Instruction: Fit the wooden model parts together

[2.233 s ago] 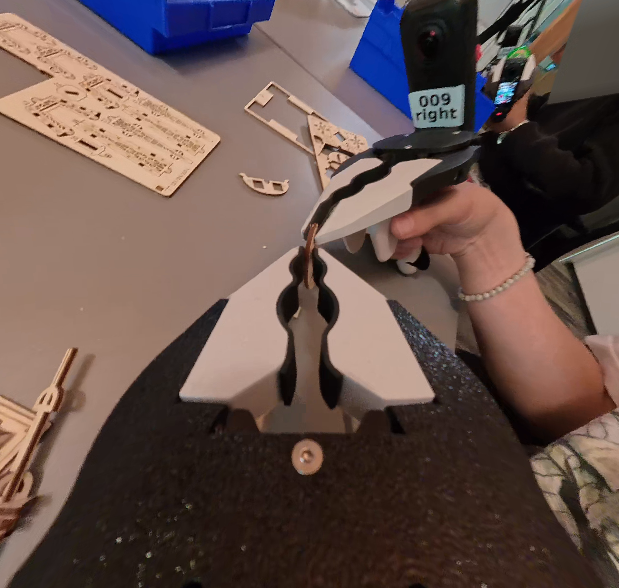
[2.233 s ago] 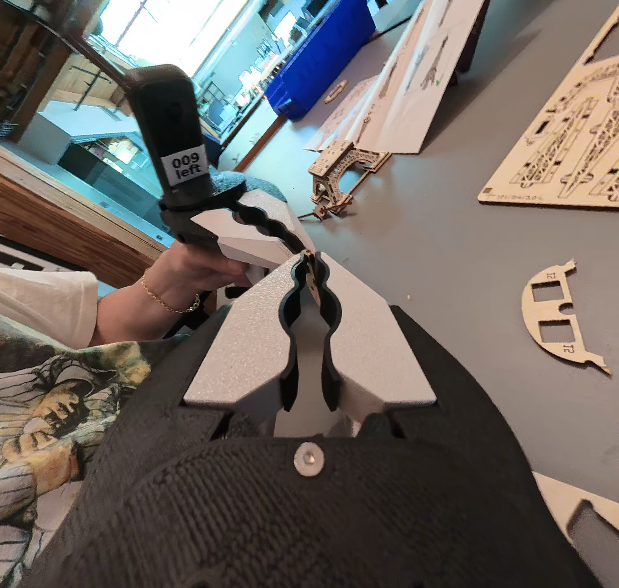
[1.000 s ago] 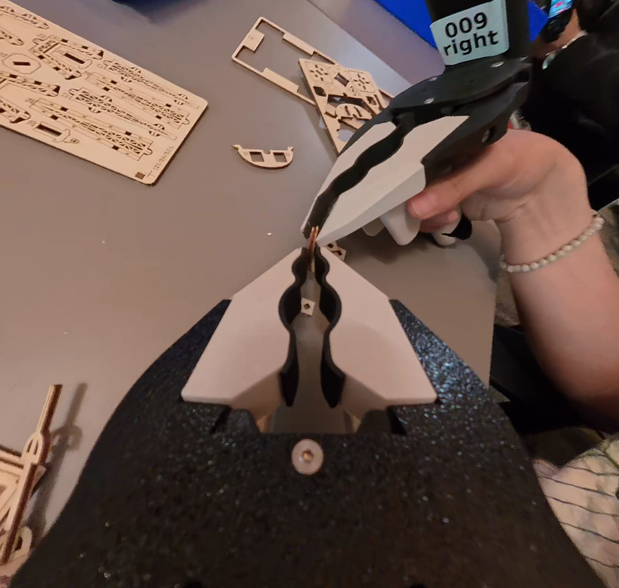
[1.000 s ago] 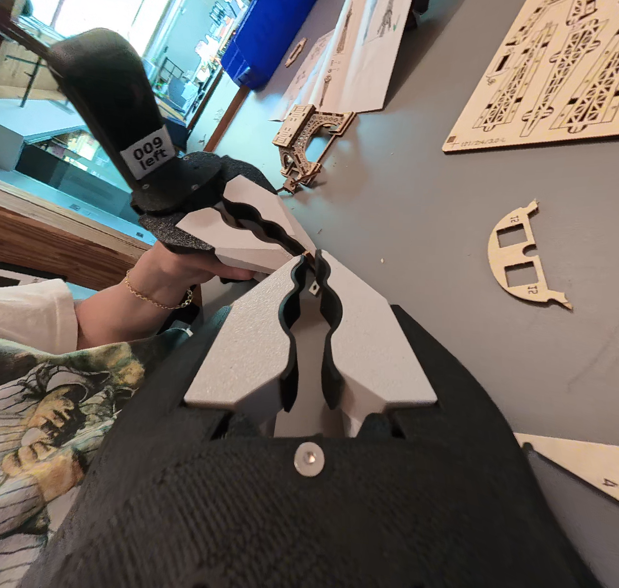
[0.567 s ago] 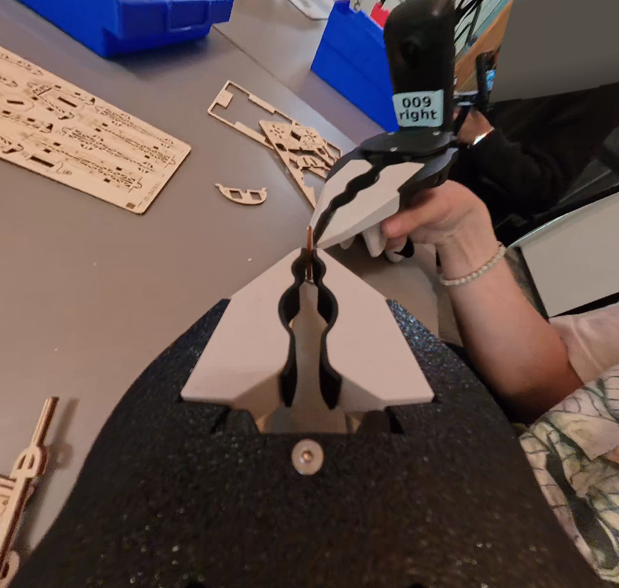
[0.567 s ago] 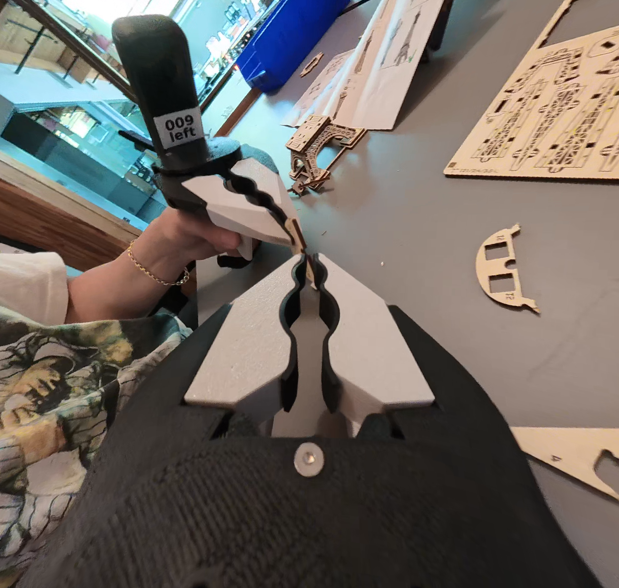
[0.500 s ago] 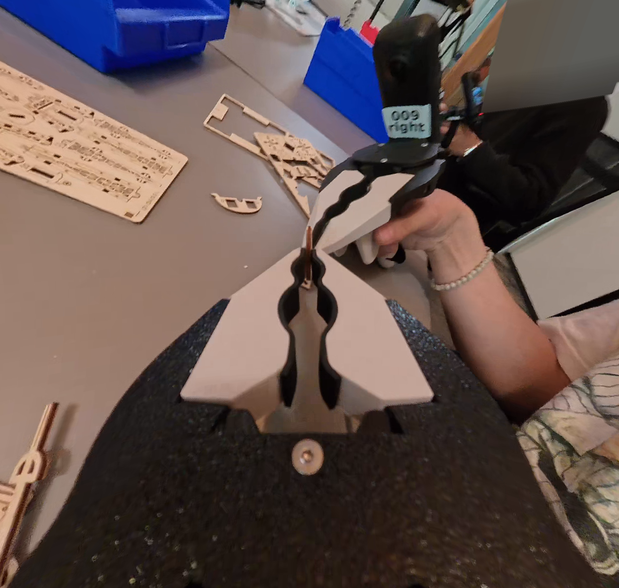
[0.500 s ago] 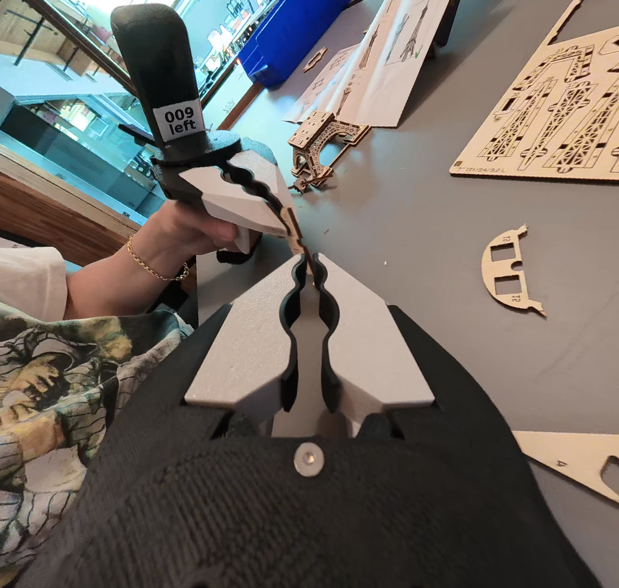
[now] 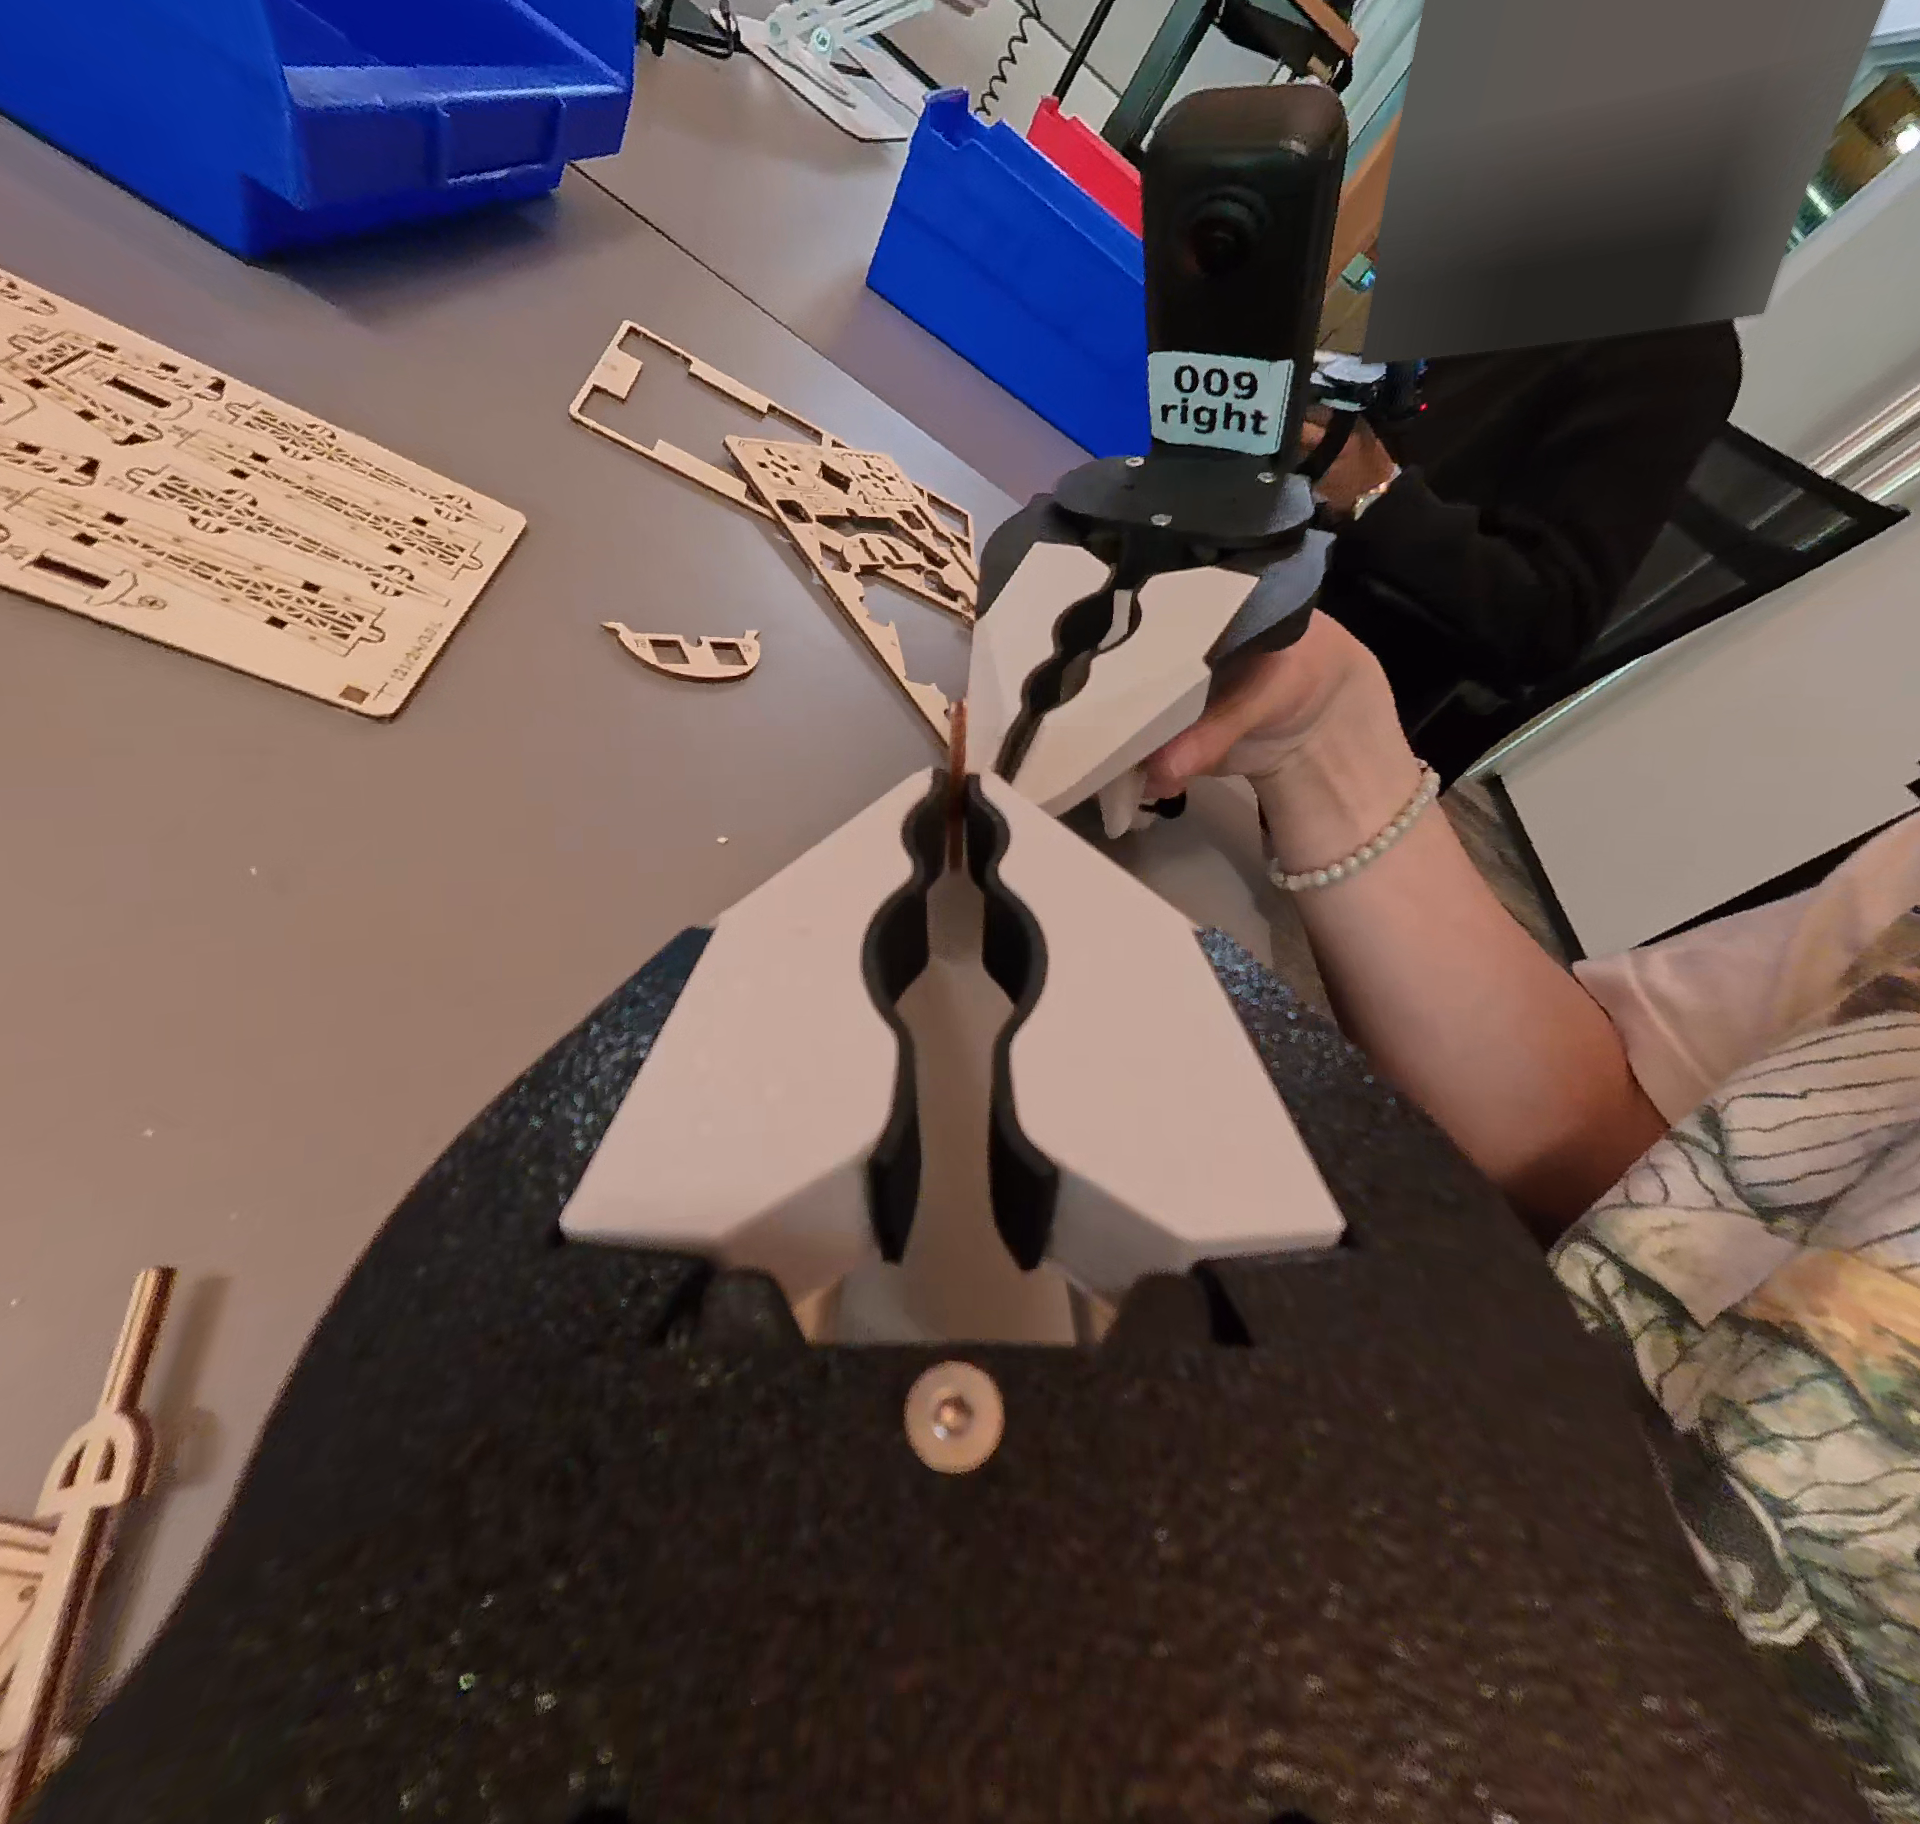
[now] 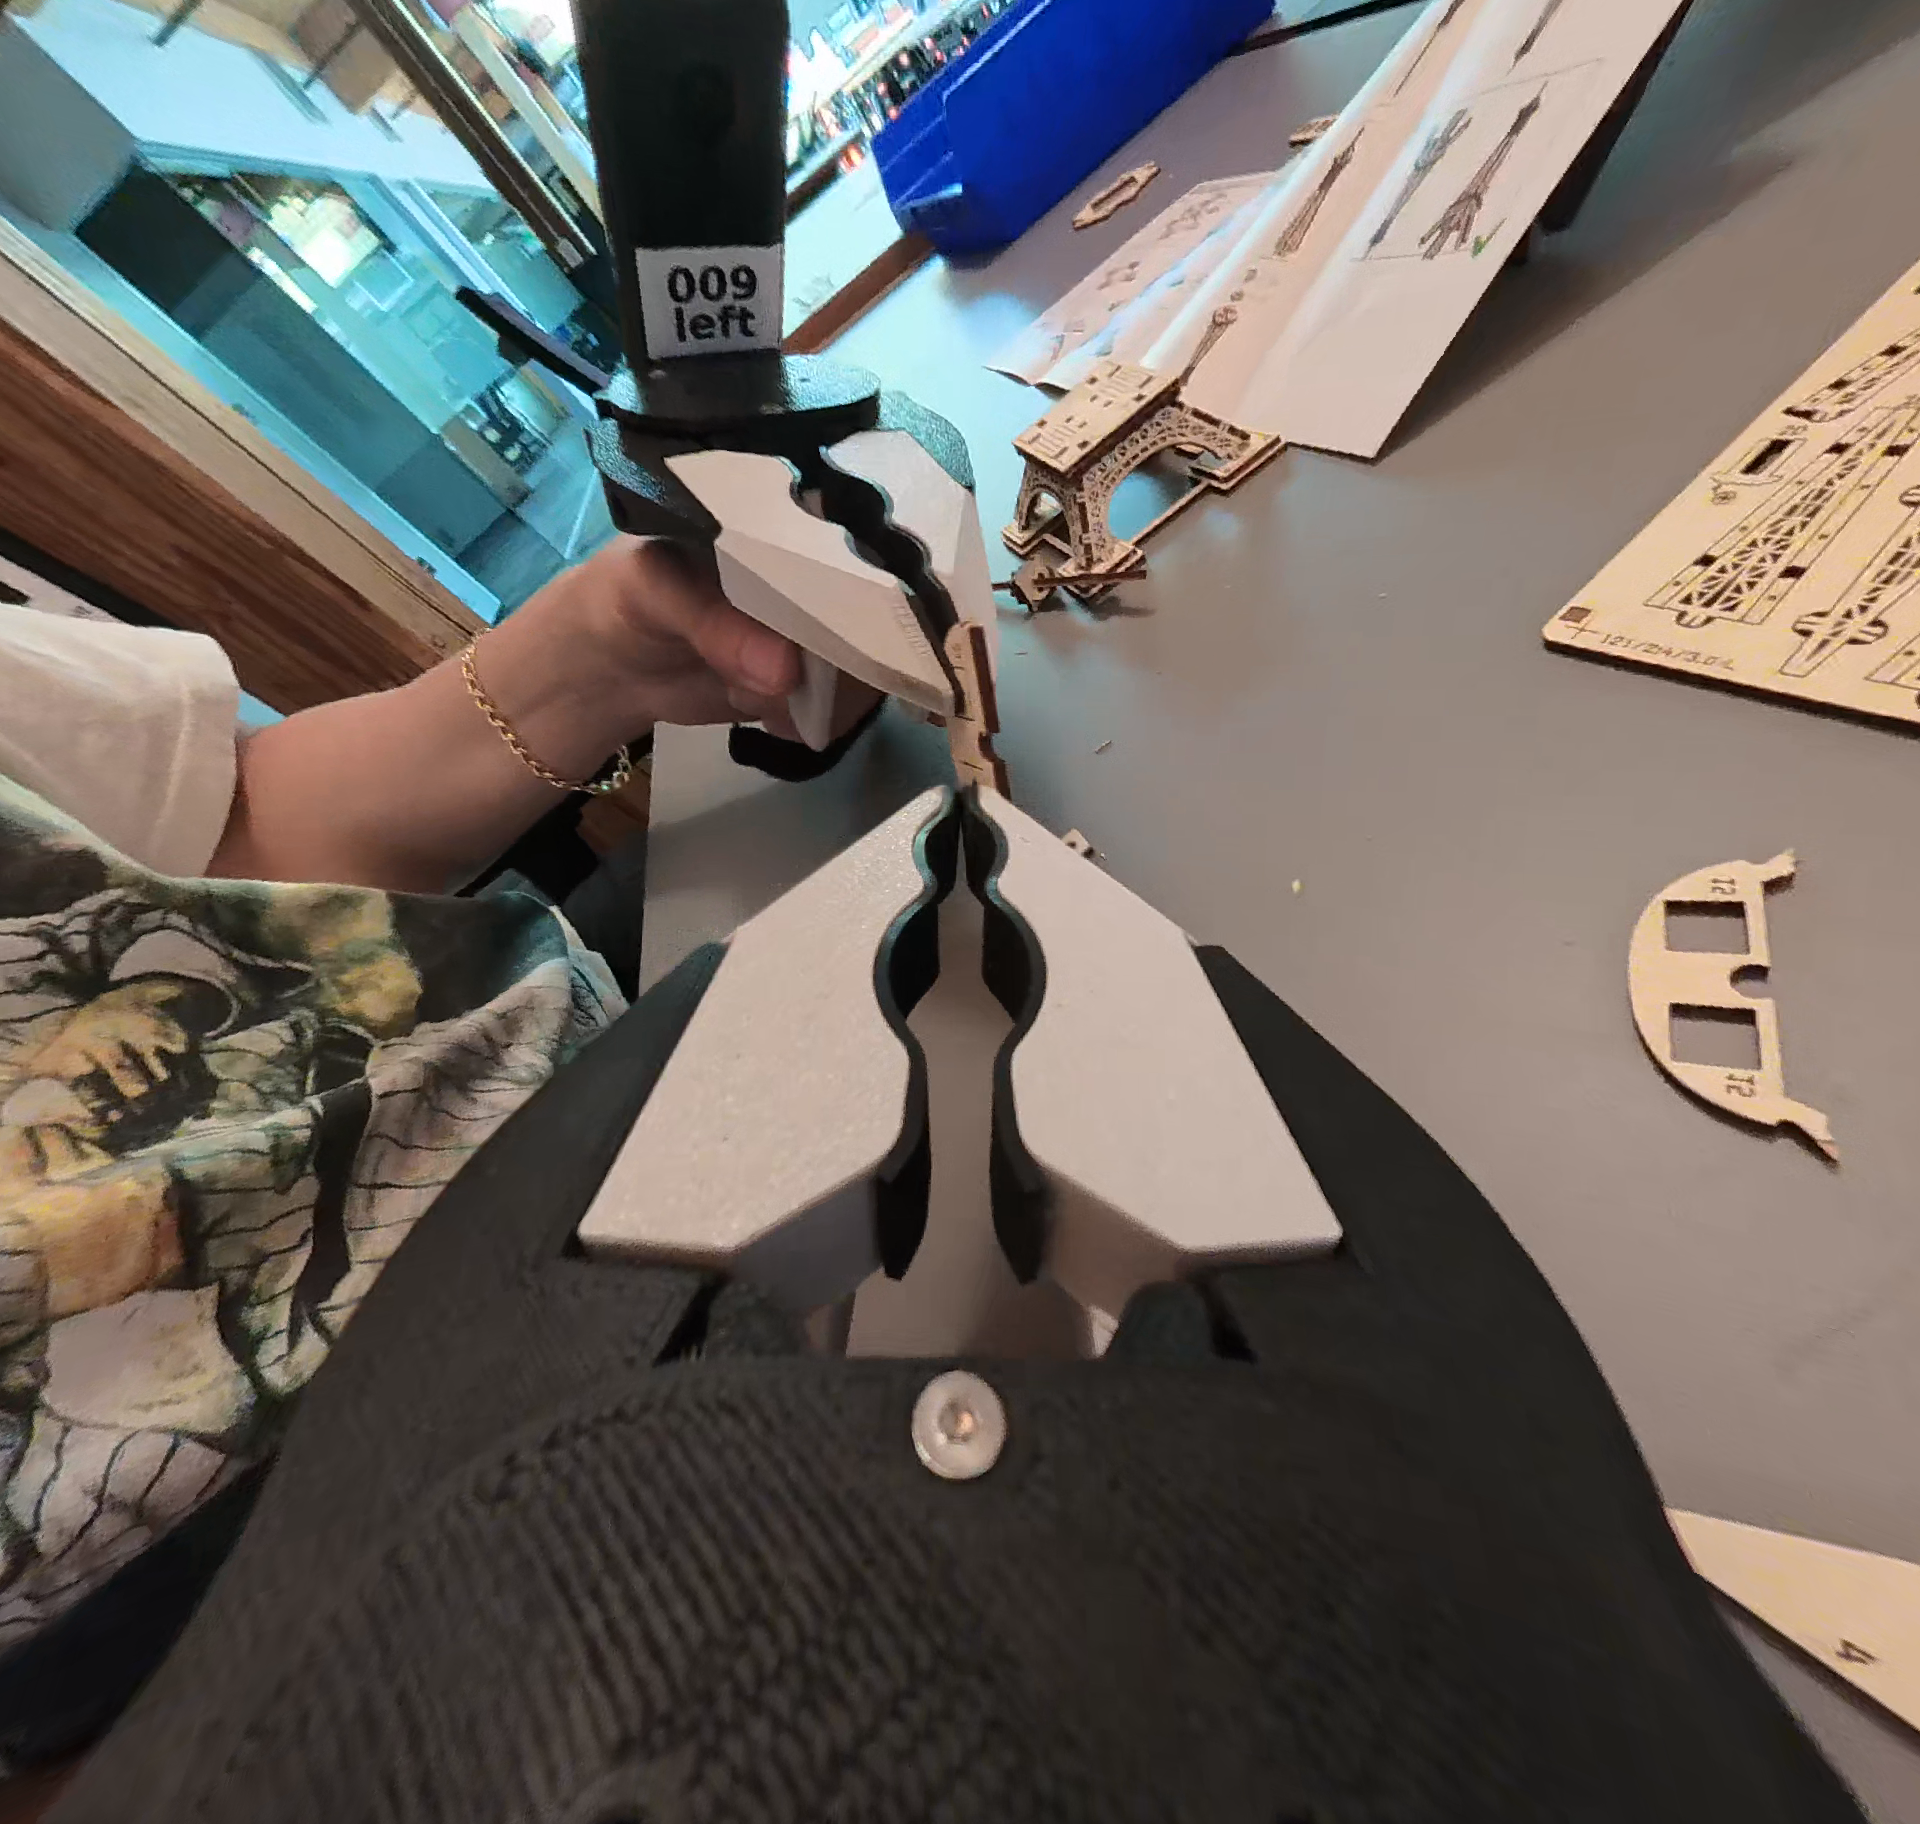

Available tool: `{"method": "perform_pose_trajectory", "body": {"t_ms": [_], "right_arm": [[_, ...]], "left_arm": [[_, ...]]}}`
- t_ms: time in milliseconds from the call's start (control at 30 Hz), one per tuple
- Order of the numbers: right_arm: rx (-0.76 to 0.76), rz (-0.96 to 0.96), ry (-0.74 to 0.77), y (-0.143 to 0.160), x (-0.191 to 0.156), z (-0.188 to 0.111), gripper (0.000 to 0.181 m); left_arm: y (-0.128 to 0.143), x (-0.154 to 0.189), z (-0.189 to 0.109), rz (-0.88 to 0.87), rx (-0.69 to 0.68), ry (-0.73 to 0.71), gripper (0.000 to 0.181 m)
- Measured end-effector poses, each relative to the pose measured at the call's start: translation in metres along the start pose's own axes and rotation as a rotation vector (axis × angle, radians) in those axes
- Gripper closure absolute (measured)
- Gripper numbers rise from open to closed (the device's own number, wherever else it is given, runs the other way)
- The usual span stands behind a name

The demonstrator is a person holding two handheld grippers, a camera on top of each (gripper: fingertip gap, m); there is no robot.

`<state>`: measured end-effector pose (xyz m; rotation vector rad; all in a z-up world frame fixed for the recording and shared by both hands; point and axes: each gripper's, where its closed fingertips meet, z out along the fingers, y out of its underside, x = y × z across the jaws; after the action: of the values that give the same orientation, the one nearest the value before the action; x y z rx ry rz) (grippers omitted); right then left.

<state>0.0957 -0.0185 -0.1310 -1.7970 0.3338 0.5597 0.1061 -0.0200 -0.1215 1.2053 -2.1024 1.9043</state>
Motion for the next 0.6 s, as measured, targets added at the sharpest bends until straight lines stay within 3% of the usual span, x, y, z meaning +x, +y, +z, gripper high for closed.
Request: {"method": "perform_pose_trajectory", "body": {"t_ms": [267, 300, 600], "right_arm": [[0.029, -0.018, 0.037, -0.005, 0.005, -0.002, 0.181], [0.031, -0.022, 0.063, -0.006, 0.009, -0.003, 0.173], [0.042, -0.056, 0.026, -0.009, 0.001, 0.002, 0.181]], "left_arm": [[0.000, 0.003, -0.005, 0.033, -0.010, 0.013, 0.181], [0.000, 0.003, -0.005, 0.035, -0.012, 0.012, 0.181], [-0.006, 0.004, -0.007, 0.064, 0.019, 0.010, 0.181]]}}
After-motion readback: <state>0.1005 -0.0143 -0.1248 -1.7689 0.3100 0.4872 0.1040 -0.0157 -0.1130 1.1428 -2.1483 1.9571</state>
